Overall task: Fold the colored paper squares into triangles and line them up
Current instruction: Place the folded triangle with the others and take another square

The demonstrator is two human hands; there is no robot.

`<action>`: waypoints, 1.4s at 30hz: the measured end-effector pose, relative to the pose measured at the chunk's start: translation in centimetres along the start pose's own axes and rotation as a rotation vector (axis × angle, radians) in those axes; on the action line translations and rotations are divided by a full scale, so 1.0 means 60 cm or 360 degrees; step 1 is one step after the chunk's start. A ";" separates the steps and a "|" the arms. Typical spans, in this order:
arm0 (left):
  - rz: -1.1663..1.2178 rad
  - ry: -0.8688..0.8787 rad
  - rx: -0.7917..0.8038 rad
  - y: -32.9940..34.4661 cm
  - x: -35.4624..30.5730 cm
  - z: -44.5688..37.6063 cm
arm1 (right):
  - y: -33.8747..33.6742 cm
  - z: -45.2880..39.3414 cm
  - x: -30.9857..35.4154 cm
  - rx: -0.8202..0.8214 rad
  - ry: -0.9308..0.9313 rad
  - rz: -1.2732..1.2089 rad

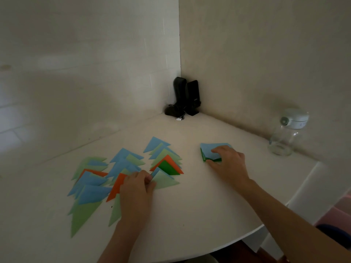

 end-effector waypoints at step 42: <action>0.0452 0.0464 0.0371 0.026 -0.094 0.103 | -0.028 0.184 0.065 -0.0083 -0.0240 -0.0173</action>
Point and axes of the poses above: each hand's wrist, its own z-axis away from the middle knuckle, its own y-axis out of the palm, x = y × z, the point moved 5 cm from there along -z, towards the middle knuckle, and after that the axes turned 9 degrees about -x, right-handed, at the moved point
